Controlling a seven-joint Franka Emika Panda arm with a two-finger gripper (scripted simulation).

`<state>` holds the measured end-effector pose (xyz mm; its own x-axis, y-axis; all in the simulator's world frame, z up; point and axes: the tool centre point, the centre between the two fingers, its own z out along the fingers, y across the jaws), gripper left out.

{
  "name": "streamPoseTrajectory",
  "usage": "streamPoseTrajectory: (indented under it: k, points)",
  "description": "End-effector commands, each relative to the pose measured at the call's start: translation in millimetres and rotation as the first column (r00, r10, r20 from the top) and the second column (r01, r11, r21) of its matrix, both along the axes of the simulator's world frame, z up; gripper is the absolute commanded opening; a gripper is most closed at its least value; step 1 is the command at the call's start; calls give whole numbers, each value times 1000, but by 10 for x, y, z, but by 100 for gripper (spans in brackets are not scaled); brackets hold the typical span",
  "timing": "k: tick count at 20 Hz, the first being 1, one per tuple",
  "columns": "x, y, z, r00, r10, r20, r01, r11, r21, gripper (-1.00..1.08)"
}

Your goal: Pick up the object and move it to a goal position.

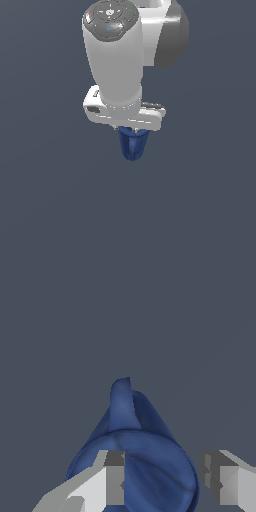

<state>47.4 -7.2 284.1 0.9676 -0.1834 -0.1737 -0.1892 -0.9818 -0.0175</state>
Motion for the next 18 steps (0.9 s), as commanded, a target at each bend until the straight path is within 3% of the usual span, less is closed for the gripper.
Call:
streamPoseTrajectory:
  k: [1,18]
  points:
    - [82,24,-69,1000,-13,-21,13,1000,3,28]
    - [406,174,-547,987,-79,-141,82,997,14,28]
